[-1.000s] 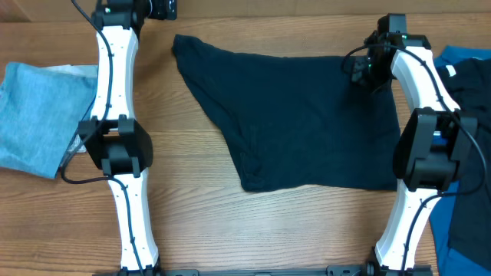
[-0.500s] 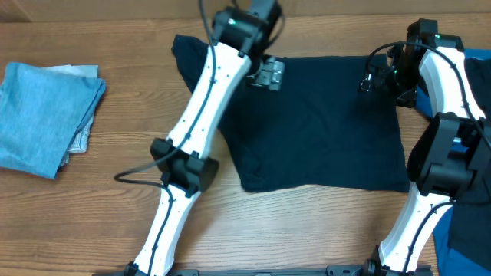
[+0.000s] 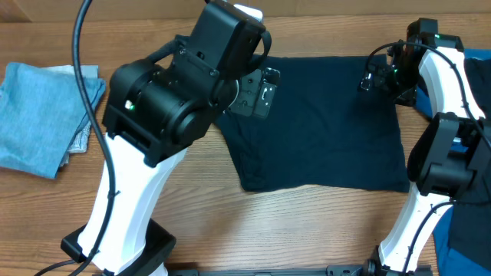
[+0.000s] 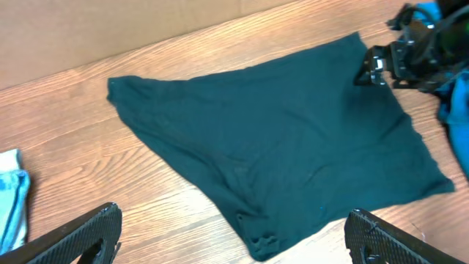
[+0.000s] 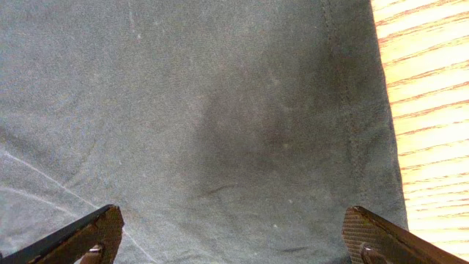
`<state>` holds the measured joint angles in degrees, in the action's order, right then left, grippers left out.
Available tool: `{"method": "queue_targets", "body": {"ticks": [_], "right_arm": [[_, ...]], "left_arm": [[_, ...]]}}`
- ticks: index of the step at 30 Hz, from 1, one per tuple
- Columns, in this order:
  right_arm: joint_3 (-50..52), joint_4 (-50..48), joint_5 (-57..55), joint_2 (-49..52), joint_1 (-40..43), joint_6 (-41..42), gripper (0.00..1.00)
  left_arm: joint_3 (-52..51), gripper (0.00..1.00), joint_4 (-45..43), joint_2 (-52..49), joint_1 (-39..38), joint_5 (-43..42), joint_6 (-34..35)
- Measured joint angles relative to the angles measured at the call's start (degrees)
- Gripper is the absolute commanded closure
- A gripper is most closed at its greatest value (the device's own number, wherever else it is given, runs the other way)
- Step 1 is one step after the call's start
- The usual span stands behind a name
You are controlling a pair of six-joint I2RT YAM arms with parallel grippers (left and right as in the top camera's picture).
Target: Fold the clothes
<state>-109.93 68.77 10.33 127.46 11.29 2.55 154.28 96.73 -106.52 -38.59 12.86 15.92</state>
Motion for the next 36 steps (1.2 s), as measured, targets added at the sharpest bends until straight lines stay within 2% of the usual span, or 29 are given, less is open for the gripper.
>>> {"method": "queue_targets", "body": {"ticks": [4, 7, 13, 24, 28, 31, 33, 36], "right_arm": [[0.0, -0.02, 0.02, 0.0, 0.02, -0.04, 0.0], [0.0, -0.02, 0.0, 0.0, 0.0, -0.02, 0.0], [0.0, -0.02, 0.02, 0.0, 0.0, 0.0, 0.0], [0.0, -0.07, 0.02, 0.0, 0.0, -0.04, 0.0], [0.0, -0.07, 0.0, 0.0, 0.0, 0.0, 0.0], [0.0, -0.07, 0.02, 0.0, 0.02, -0.02, 0.0], [0.0, -0.02, 0.02, 0.0, 0.0, -0.02, 0.0], [0.0, -0.09, 0.02, 0.0, 0.02, -0.02, 0.0]], "left_arm": [[-8.11, 0.0, -0.59, -0.24, 0.0, 1.4, 0.02], [-14.23, 0.0, -4.63, -0.44, 0.85, 1.55, 0.24], [-20.72, 0.0, -9.53, -0.59, 2.99, 1.57, 2.19], [-21.66, 0.0, -9.53, -0.63, 2.99, 0.66, 2.19], [-21.73, 0.0, -12.66, -0.63, 2.99, -0.2, 2.25], [-22.49, 0.0, -13.25, -0.63, 2.99, -1.75, 5.01], [-25.16, 0.0, -14.38, -0.63, 2.99, -1.99, 6.25], [-36.11, 0.0, -21.38, -1.55, 2.99, -2.38, 7.08]]}}
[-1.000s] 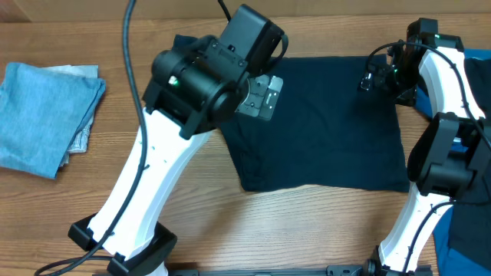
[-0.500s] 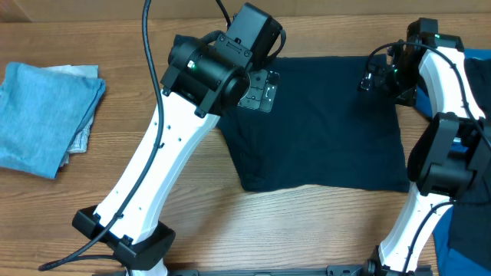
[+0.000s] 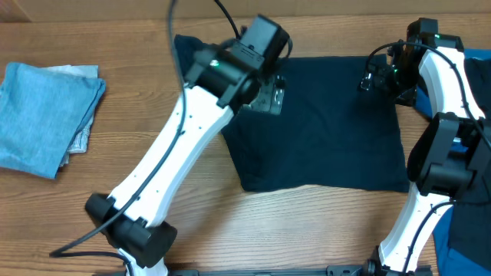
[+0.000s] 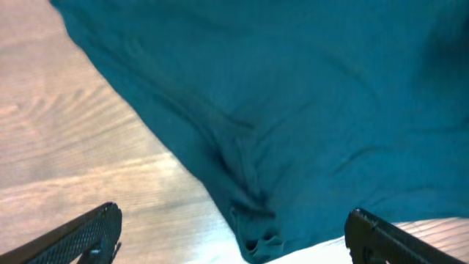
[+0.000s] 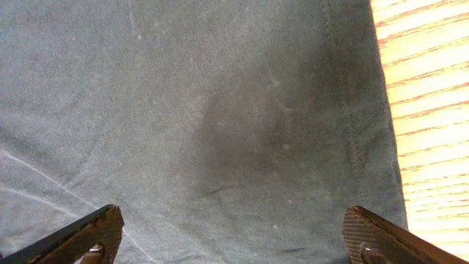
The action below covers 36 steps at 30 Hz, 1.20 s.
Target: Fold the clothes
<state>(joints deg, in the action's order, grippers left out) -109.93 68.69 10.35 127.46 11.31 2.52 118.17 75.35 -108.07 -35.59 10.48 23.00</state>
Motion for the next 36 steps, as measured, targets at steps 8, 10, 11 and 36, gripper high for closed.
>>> {"method": "queue_targets", "body": {"ticks": [8, 10, 11, 36], "right_arm": [[0.0, -0.07, 0.0, 0.0, -0.04, 0.0, 0.0], [0.0, -0.04, -0.02, 0.0, -0.04, 0.0, 0.0], [0.0, -0.04, -0.02, 0.0, -0.04, 0.0, 0.0], [0.0, -0.02, 0.0, 0.0, -0.07, 0.0, 0.0]], "left_arm": [[-22.29, 0.15, -17.46, -1.6, 0.0, -3.93, 3.63], [-27.26, 0.18, -24.15, -1.66, 0.0, -4.07, 5.18], [-29.51, 0.19, -27.71, -1.66, 0.0, -4.09, 6.43], [-33.46, 0.69, -36.17, -11.63, 0.02, -1.9, 15.93]]}}
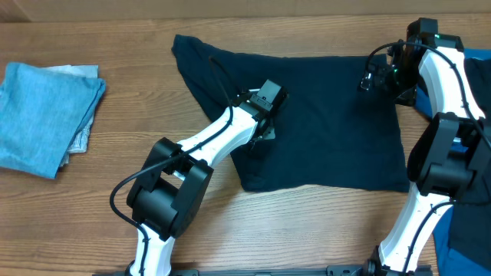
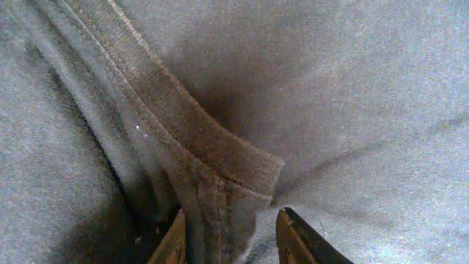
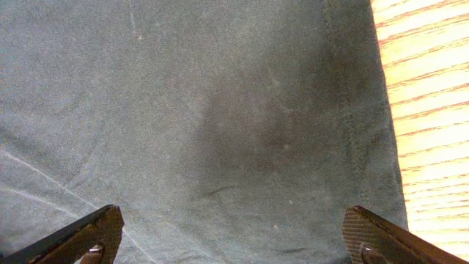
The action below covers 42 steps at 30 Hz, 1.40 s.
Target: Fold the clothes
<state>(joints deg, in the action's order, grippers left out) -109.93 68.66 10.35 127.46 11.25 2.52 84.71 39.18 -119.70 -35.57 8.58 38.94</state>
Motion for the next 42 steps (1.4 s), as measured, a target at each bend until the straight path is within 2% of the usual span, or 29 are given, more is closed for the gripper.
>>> {"method": "queue_targets", "body": {"ticks": [3, 5, 8, 11, 12, 14, 19, 22, 28, 30, 34, 38, 39, 40, 42], "right_arm": [[0.0, 0.0, -0.02, 0.0, 0.02, 0.0, 0.0], [0.0, -0.04, -0.02, 0.0, 0.02, 0.0, 0.0], [0.0, 0.0, 0.0, 0.0, 0.0, 0.02, 0.0], [0.0, 0.0, -0.02, 0.0, 0.02, 0.02, 0.0], [0.0, -0.04, -0.02, 0.0, 0.02, 0.02, 0.0], [0.0, 0.02, 0.0, 0.0, 0.02, 0.0, 0.0], [0.0, -0.04, 0.0, 0.0, 0.02, 0.0, 0.0], [0.0, 0.0, 0.0, 0.0, 0.02, 0.0, 0.0], [0.0, 0.0, -0.02, 0.0, 0.02, 0.02, 0.0], [0.0, 0.0, 0.0, 0.0, 0.02, 0.0, 0.0], [0.0, -0.02, -0.02, 0.0, 0.02, 0.0, 0.0], [0.0, 0.02, 0.0, 0.0, 0.02, 0.02, 0.0], [0.0, 0.0, 0.0, 0.0, 0.02, 0.0, 0.0], [0.0, -0.02, 0.0, 0.0, 0.02, 0.0, 0.0], [0.0, -0.02, -0.04, 0.0, 0.0, 0.0, 0.0]], "left_arm": [[0.0, 0.89, 0.0, -0.02, 0.0, 0.0, 0.28], [0.0, 0.96, 0.04, -0.02, 0.0, 0.0, 0.5], [1.05, 0.96, 2.84, -0.17, 0.0, 0.44, -0.66], [11.67, 0.96, 15.61, -0.48, 0.07, 6.25, -3.56], [14.6, 0.95, 16.57, -0.13, 0.11, 7.91, -4.04], [19.98, 0.95, 26.64, 0.11, 1.31, 9.68, -4.63], [20.48, 0.89, 35.41, 0.17, 9.01, 9.86, -4.11], [18.03, 0.87, 35.3, 0.17, 11.93, 7.98, -3.45], [-0.83, 0.88, 31.39, 0.22, 13.49, 3.19, -0.42], [-2.58, 0.87, 31.45, 0.22, 13.86, 2.95, 0.42], [-3.78, 0.81, 31.47, 0.22, 17.44, 2.64, 1.68], [-3.8, 0.68, 32.24, 0.22, 23.61, 2.54, 1.86], [-3.8, 0.6, 32.39, 0.22, 24.72, 2.51, 1.75], [-3.8, 0.01, 32.81, 0.22, 25.97, 2.54, 1.42], [-3.8, 0.0, 33.86, 0.22, 27.41, 2.54, 1.01]]}}
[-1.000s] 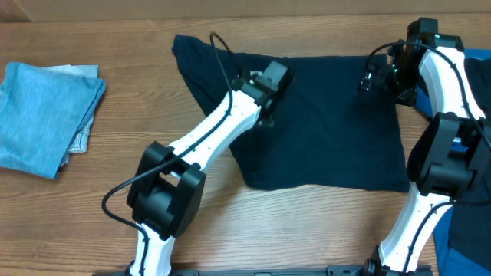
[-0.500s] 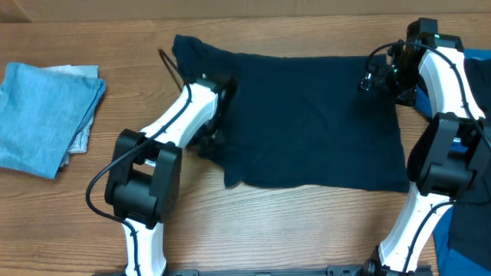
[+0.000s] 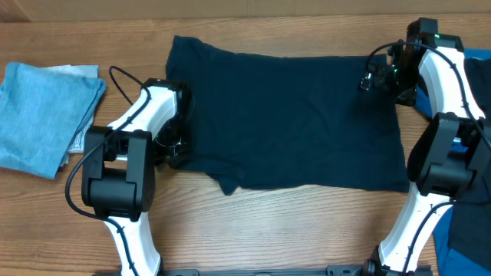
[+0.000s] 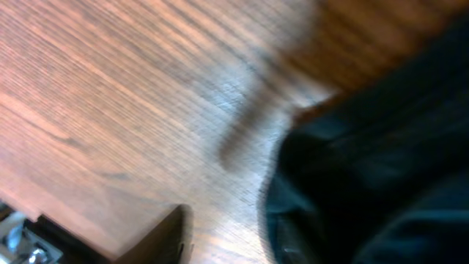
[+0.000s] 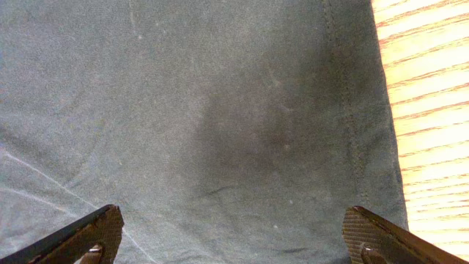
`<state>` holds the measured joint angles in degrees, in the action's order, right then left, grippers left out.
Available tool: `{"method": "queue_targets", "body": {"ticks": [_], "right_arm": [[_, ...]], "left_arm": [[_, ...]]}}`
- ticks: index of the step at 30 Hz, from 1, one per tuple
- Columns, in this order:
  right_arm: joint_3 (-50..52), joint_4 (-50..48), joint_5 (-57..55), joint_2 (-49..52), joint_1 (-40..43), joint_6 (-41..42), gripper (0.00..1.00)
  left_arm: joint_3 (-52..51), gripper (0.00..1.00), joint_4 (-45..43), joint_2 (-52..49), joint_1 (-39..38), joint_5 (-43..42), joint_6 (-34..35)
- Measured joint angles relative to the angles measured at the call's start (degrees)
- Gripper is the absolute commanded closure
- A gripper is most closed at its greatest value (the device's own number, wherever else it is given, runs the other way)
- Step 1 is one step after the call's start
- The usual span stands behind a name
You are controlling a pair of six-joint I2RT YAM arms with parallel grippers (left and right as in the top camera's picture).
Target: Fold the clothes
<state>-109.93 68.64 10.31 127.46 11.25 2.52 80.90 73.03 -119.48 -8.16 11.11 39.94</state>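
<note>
A dark navy garment (image 3: 291,115) lies spread flat across the wooden table. My left gripper (image 3: 173,150) sits low at the garment's lower left edge. In the left wrist view, blurred, one finger (image 4: 167,236) shows over bare wood and the dark cloth (image 4: 366,161) bunches where the other finger would be; the left gripper (image 4: 227,246) appears shut on that edge. My right gripper (image 3: 376,77) hovers over the garment's far right corner. Its fingers (image 5: 95,235) stand wide apart over flat cloth (image 5: 220,110); the right gripper (image 5: 234,238) is open and empty.
A folded light blue cloth (image 3: 42,115) lies at the left of the table. More blue fabric (image 3: 464,238) lies at the lower right beside the right arm's base. A cardboard wall runs along the back. Bare wood (image 3: 307,230) shows in front of the garment.
My left gripper was pinching a folded hem in the garment's left-middle part. It is now at the left edge, and the garment's lower left side reaches further left. The right arm is unchanged.
First my left gripper hung open, high above the garment, whose left side was folded in diagonally. Then it was lower over that folded edge, still open. Then its jaws were narrow around a fold of hem. Now the left side lies drawn out.
</note>
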Motion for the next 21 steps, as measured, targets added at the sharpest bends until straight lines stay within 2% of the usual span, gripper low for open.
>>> {"method": "queue_targets", "body": {"ticks": [9, 13, 16, 18, 19, 20, 21], "right_arm": [[0.0, 0.0, 0.04, 0.0, 0.02, 0.0, 0.0], [0.0, 0.0, 0.04, 0.0, 0.02, 0.02, 0.0], [0.0, 0.04, 0.04, 0.0, 0.02, 0.0, 0.0], [0.0, 0.02, 0.02, 0.0, 0.02, 0.0, 0.0], [0.0, 0.0, 0.04, 0.0, 0.02, 0.02, 0.0], [0.0, 0.0, 0.02, 0.0, 0.02, 0.0, 0.0], [0.0, 0.02, 0.02, 0.0, 0.02, 0.02, 0.0]], "left_arm": [[0.02, 0.0, 3.26, 1.14, 4.31, 2.12, -1.33], [0.02, 0.0, 3.32, 9.14, 7.54, 5.49, -1.31], [0.02, 0.0, 3.65, 10.12, 8.37, 7.15, -1.31], [0.02, 0.05, 3.91, 10.14, 8.66, 7.63, -1.31], [0.02, 0.11, 3.78, 10.14, 8.66, 7.61, -1.31], [0.02, 0.24, 3.3, 10.14, 8.66, 7.32, -1.51], [0.02, 0.66, 2.21, 10.14, 8.63, 6.14, -2.51]]}}
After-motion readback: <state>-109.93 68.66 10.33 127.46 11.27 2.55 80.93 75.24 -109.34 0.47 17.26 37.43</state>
